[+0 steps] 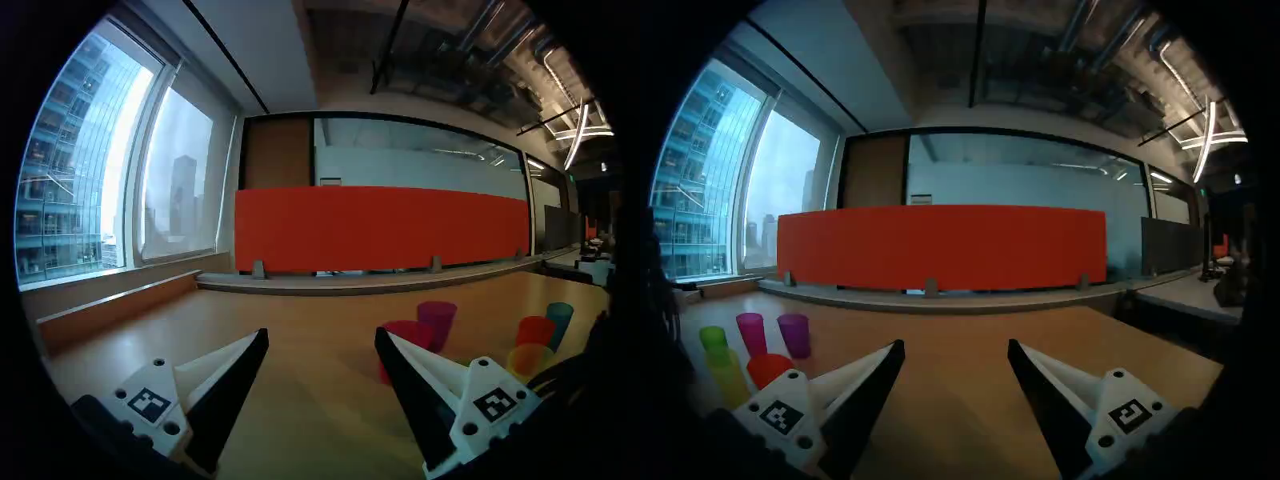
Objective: Pour water
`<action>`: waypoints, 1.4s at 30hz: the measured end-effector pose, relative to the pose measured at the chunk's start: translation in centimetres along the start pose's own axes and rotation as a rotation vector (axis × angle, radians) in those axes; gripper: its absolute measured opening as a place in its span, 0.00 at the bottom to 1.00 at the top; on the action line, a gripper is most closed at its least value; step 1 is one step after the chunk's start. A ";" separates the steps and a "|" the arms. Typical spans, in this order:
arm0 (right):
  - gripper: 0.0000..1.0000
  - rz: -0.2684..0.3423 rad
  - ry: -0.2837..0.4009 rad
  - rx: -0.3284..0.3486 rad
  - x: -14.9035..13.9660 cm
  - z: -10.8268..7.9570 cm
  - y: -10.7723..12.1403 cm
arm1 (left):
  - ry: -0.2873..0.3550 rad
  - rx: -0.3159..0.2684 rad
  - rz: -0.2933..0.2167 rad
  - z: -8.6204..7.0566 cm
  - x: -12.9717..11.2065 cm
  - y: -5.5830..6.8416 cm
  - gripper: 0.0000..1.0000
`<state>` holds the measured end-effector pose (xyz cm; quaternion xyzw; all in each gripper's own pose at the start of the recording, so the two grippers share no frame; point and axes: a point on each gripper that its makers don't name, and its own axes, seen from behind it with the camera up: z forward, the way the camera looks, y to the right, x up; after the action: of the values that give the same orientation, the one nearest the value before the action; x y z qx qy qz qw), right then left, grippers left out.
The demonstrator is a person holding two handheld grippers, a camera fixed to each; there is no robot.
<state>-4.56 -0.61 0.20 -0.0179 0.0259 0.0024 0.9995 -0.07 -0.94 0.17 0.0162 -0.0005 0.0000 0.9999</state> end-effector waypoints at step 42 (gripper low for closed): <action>1.00 0.004 -0.012 -0.013 -1.2 0.5 0.5 | 0.000 0.000 0.000 0.0 0.0 0.1 0.99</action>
<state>-5.72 -0.12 0.72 -0.0244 0.0202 0.0047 0.9995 -0.09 -0.88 0.20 0.0162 -0.0005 0.0000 0.9999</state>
